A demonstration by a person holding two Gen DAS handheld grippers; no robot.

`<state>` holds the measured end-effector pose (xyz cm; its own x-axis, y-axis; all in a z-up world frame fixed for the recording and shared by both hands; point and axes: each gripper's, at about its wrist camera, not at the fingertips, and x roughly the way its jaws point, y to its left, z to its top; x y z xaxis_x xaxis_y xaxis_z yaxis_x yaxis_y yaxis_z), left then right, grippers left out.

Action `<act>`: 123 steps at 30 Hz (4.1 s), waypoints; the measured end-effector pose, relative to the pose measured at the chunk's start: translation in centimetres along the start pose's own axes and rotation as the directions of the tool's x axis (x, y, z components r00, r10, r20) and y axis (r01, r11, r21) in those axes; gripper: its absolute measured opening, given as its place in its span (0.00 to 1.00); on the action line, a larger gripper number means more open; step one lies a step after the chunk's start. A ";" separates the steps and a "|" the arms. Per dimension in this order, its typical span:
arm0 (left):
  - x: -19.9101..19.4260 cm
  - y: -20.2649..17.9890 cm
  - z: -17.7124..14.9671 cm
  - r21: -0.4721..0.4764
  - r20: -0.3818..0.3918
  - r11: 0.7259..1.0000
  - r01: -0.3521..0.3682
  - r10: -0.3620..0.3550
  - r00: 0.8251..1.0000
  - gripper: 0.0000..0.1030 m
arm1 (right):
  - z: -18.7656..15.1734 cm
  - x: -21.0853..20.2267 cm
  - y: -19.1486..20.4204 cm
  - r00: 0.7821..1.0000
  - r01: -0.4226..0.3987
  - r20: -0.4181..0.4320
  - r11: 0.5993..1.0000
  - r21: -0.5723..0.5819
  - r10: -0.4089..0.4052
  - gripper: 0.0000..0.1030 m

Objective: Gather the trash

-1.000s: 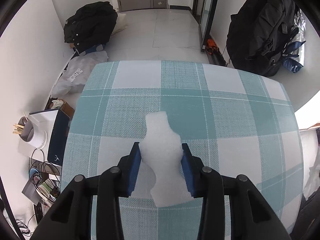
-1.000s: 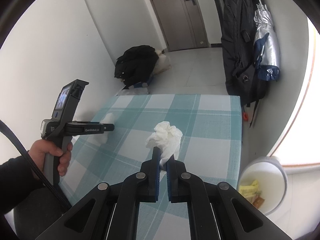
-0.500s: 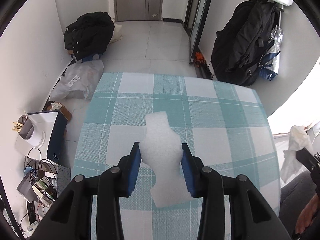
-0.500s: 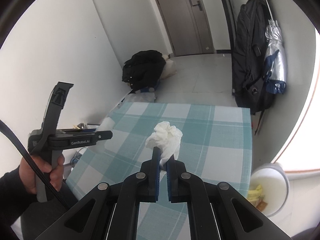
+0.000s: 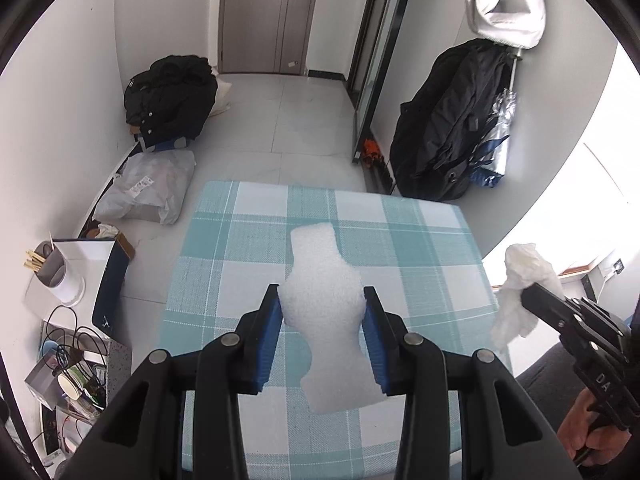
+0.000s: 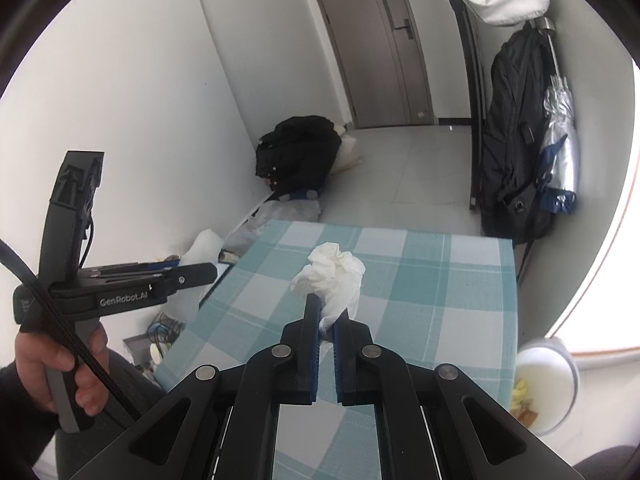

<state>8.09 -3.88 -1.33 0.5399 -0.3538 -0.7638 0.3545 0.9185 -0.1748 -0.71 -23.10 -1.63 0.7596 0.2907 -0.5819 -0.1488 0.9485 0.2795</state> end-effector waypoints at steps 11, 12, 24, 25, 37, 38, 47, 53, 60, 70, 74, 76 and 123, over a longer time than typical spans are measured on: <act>-2.2 -2.8 1.4 0.045 0.064 0.997 0.062 -0.064 0.996 0.33 | 1.8 -3.6 -0.5 0.997 0.027 0.078 0.999 0.017 -0.028 0.05; -2.3 -3.3 1.7 0.054 0.068 0.996 0.066 -0.070 0.995 0.33 | 2.0 -3.8 -0.7 0.996 0.030 0.083 0.999 0.019 -0.032 0.05; -2.2 -9.6 3.8 0.133 0.083 0.981 0.145 -0.157 0.984 0.33 | 3.6 -8.0 -7.2 0.981 0.110 0.147 0.990 0.090 -0.123 0.05; -2.2 -10.1 3.9 0.138 0.083 0.979 0.150 -0.162 0.983 0.33 | 3.7 -8.4 -7.8 0.980 0.119 0.152 0.988 0.096 -0.132 0.05; 1.0 -18.9 5.7 0.207 0.022 0.949 0.237 -0.247 0.969 0.33 | 4.1 -11.4 -16.7 0.959 0.219 0.144 0.960 0.173 -0.244 0.05; 1.5 -19.6 5.8 0.212 0.013 0.946 0.244 -0.252 0.968 0.33 | 4.1 -11.5 -17.4 0.957 0.226 0.141 0.957 0.180 -0.252 0.05; 7.2 -25.0 5.4 0.255 -0.104 0.924 0.284 -0.266 0.958 0.33 | 2.3 -11.1 -25.1 0.953 0.266 0.080 0.931 0.250 -0.294 0.05; 11.9 -27.5 4.2 0.232 -0.214 0.926 0.299 -0.251 0.944 0.33 | 1.2 -7.9 -30.4 0.953 0.301 -0.048 0.911 0.282 -0.300 0.05; 17.4 -28.6 2.2 0.159 -0.350 0.935 0.316 -0.245 0.904 0.33 | -1.8 -2.3 -35.2 0.944 0.320 -0.205 0.869 0.377 -0.259 0.05; 24.9 -30.5 -0.8 0.106 -0.554 0.952 0.287 -0.183 0.812 0.33 | -5.0 5.5 -39.2 0.893 0.362 -0.408 0.840 0.404 -0.189 0.05; 27.6 -30.5 -2.2 0.053 -0.627 0.961 0.272 -0.180 0.758 0.33 | -6.6 8.2 -39.9 0.853 0.389 -0.496 0.833 0.393 -0.164 0.05; 28.9 -29.9 -2.7 0.001 -0.662 0.968 0.249 -0.186 0.726 0.33 | -7.4 9.0 -40.4 0.837 0.396 -0.530 0.816 0.421 -0.132 0.05; 25.0 -30.9 -0.8 0.168 -0.569 0.974 0.154 -0.031 0.822 0.57 | -8.2 1.5 -42.4 0.815 0.540 -0.523 0.655 0.529 -0.249 0.51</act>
<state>10.03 -40.94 -15.46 -0.0017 -0.2193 -0.9757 0.5567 0.8103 -0.1830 1.53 -61.86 -20.61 0.3247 0.0663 -0.9435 0.6474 0.7117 0.2728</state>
